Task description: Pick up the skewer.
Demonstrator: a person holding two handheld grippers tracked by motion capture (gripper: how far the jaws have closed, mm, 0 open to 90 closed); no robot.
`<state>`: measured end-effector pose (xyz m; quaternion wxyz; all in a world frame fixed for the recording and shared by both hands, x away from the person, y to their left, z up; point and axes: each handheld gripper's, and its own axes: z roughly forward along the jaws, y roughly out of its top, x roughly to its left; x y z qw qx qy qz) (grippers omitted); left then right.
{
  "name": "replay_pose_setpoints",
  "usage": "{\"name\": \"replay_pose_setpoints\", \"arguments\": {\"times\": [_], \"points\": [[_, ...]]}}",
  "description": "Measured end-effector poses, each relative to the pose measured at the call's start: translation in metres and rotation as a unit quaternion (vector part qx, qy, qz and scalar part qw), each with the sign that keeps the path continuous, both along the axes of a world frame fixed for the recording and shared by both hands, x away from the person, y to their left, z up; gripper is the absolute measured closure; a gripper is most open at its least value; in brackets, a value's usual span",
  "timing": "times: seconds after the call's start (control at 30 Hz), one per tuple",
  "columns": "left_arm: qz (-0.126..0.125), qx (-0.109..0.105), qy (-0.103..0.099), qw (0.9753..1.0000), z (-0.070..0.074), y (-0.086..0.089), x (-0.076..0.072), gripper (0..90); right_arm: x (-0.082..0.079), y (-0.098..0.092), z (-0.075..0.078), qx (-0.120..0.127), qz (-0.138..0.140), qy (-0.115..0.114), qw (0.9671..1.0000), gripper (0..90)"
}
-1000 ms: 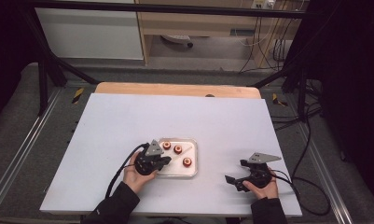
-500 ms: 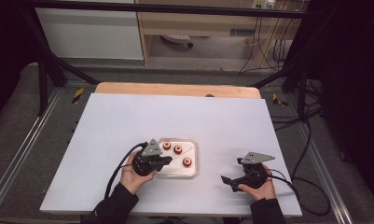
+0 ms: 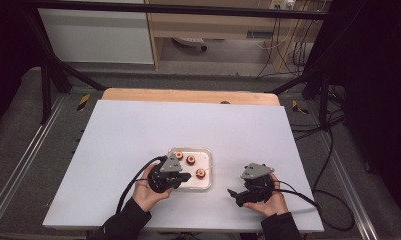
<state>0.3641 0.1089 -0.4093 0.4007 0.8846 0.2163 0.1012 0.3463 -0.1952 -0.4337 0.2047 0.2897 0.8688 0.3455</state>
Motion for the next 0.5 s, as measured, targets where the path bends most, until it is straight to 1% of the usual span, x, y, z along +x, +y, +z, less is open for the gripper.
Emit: {"name": "replay_pose_setpoints", "arguments": {"times": [0.03, 0.07, 0.1, 0.17, 0.2, 0.23, 0.27, 0.33, 0.4, 0.5], "points": [[-0.002, 0.000, -0.001, 1.0000, 0.001, -0.001, -0.001, 88.5, 0.000, 0.003, 0.001, -0.007, 0.003, -0.003, 1.0000, 5.1], [-0.006, 0.002, -0.002, 1.0000, 0.002, -0.003, -0.001, 88.5, 0.000, 0.003, 0.001, -0.007, 0.003, -0.003, 1.0000, 5.1], [-0.008, 0.003, -0.003, 1.0000, 0.004, -0.005, -0.002, 88.5, 0.000, 0.008, 0.003, -0.019, 0.014, -0.016, 0.9996, 7.8], [-0.015, 0.006, -0.006, 0.9998, 0.007, -0.010, -0.003, 88.5, -0.001, 0.012, 0.006, -0.018, 0.025, -0.020, 0.9993, 10.1], [-0.015, 0.006, -0.006, 0.9998, 0.007, -0.010, -0.003, 88.5, -0.001, 0.014, 0.008, -0.021, 0.027, -0.021, 0.9992, 10.9], [-0.018, 0.007, -0.006, 0.9998, 0.009, -0.013, -0.003, 88.5, -0.002, 0.017, 0.010, -0.026, 0.034, -0.028, 0.9987, 12.3], [-0.020, 0.010, -0.006, 0.9997, 0.010, -0.015, -0.003, 88.5, -0.002, 0.017, 0.010, -0.026, 0.034, -0.028, 0.9987, 12.3], [-0.027, 0.014, -0.006, 0.9995, 0.012, -0.018, -0.004, 88.5, -0.003, 0.021, 0.013, -0.033, 0.047, -0.038, 0.9977, 15.0], [-0.031, 0.015, -0.005, 0.9994, 0.013, -0.022, -0.004, 88.5, -0.003, 0.025, 0.016, -0.044, 0.061, -0.050, 0.9959, 18.0], [-0.036, 0.019, -0.003, 0.9992, 0.013, -0.027, -0.005, 88.5, -0.004, 0.031, 0.019, -0.055, 0.081, -0.064, 0.9932, 22.1]]}}
